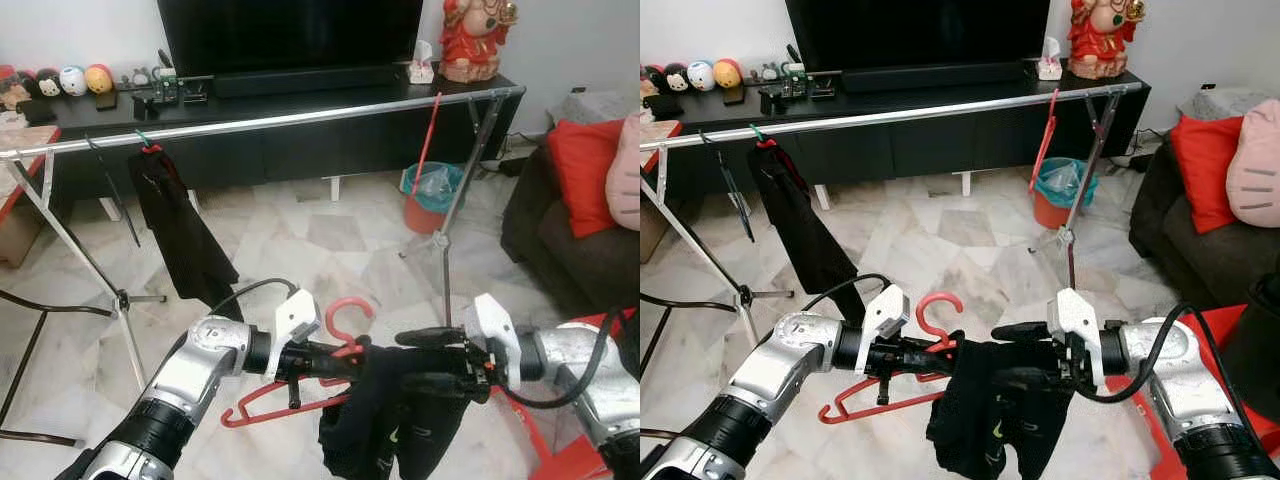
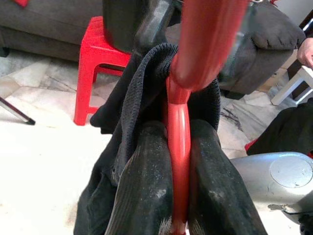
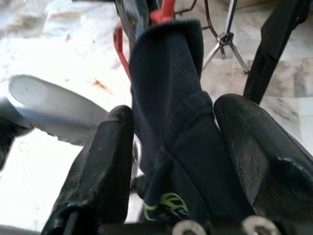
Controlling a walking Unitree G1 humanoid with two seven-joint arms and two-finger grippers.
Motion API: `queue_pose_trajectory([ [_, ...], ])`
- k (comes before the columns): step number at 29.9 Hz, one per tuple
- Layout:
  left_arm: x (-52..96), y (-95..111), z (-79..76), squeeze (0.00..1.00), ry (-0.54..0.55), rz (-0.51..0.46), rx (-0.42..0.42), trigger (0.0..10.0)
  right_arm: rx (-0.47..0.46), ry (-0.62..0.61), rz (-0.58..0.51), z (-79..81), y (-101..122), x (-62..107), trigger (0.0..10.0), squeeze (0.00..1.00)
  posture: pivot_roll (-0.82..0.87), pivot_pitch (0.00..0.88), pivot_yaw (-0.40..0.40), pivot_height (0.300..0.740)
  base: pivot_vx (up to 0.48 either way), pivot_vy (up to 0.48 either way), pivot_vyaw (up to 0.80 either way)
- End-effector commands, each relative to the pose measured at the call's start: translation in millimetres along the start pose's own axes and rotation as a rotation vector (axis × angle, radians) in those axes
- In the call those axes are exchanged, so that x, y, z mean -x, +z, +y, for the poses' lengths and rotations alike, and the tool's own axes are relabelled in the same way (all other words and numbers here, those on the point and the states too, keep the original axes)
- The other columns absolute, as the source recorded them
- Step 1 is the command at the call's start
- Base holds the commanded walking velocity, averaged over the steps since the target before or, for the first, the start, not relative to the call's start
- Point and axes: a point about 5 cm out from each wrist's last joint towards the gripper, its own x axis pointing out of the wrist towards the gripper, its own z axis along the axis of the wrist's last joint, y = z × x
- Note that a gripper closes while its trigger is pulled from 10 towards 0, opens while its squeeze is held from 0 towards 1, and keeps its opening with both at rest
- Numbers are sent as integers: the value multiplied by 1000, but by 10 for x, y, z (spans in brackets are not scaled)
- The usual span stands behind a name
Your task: Hang hanger
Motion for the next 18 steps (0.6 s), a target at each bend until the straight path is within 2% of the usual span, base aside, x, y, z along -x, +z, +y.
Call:
queue_pose_trajectory([
  [1, -20, 92, -28, 0, -32, -21, -33, 10000, 53, -57, 11, -93, 38, -10, 10000, 0, -5, 0, -14, 740, 0, 0, 0],
  [3, -24, 87, -45, 0, -49, -18, -26, 10000, 36, -98, -5, -157, 51, -30, 10000, 0, -2, 0, -16, 740, 0, 0, 0],
  [8, -38, 85, -126, 0, -118, -6, -32, 10000, 54, -26, -30, -112, 66, -100, 10000, 0, 9, 0, -23, 740, 0, 0, 0],
  [15, -41, 92, -127, 0, -121, -4, -35, 10000, 53, -2, -44, -108, 63, -126, 10000, 0, 11, 0, -21, 740, 0, 0, 0],
  [18, -47, 107, -141, 0, -136, 0, -37, 10000, 31, 96, -54, -41, 68, -152, 10000, 0, 9, 0, -14, 740, 0, 0, 0],
])
